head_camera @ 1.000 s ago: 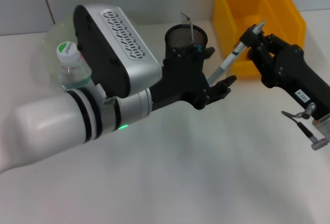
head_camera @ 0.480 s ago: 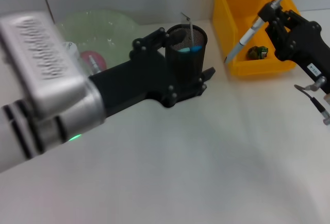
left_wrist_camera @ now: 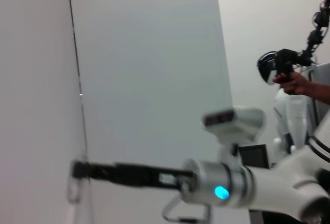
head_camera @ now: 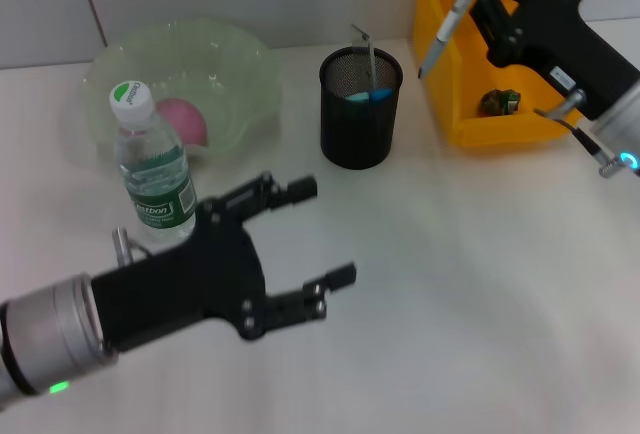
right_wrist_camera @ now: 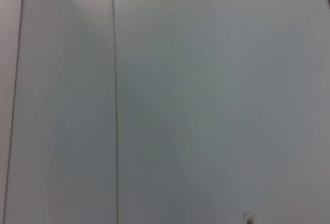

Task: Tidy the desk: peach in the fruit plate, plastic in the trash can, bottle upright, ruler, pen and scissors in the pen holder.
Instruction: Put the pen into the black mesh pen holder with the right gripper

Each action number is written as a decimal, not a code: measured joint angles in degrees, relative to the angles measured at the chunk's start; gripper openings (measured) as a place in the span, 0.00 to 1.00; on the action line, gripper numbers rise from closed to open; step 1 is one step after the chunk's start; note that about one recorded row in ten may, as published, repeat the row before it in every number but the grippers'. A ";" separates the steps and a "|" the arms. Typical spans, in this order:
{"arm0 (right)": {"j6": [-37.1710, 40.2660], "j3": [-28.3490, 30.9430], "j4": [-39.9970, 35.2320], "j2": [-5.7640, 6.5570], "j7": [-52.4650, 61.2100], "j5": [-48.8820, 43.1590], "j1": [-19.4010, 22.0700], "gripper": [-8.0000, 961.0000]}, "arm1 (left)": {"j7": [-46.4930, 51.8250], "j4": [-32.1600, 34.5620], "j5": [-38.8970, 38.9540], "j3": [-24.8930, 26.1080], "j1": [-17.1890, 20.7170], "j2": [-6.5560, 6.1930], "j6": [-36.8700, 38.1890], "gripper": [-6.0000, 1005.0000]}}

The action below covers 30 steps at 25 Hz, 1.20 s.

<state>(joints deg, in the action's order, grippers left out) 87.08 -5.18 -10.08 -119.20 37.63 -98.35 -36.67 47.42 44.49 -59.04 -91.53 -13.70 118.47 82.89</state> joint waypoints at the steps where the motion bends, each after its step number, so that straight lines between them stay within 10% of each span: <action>1: -0.78 0.00 0.03 -0.02 -0.49 0.03 -0.67 0.15 | 0.00 0.00 0.00 0.00 0.00 0.00 0.00 0.81; 5: -3.40 0.02 0.69 -0.14 -3.77 0.19 -2.84 0.16 | -7.56 -10.38 0.21 0.50 -2.17 0.21 4.20 0.81; 30: -20.62 -1.15 6.84 -0.28 -9.59 -0.16 -11.29 0.16 | -9.64 -13.24 0.19 0.29 -2.35 0.09 5.05 0.81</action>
<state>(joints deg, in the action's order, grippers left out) 66.46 -6.34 -3.24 -119.49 28.04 -98.51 -47.96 37.77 31.25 -58.85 -91.24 -16.06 118.56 87.94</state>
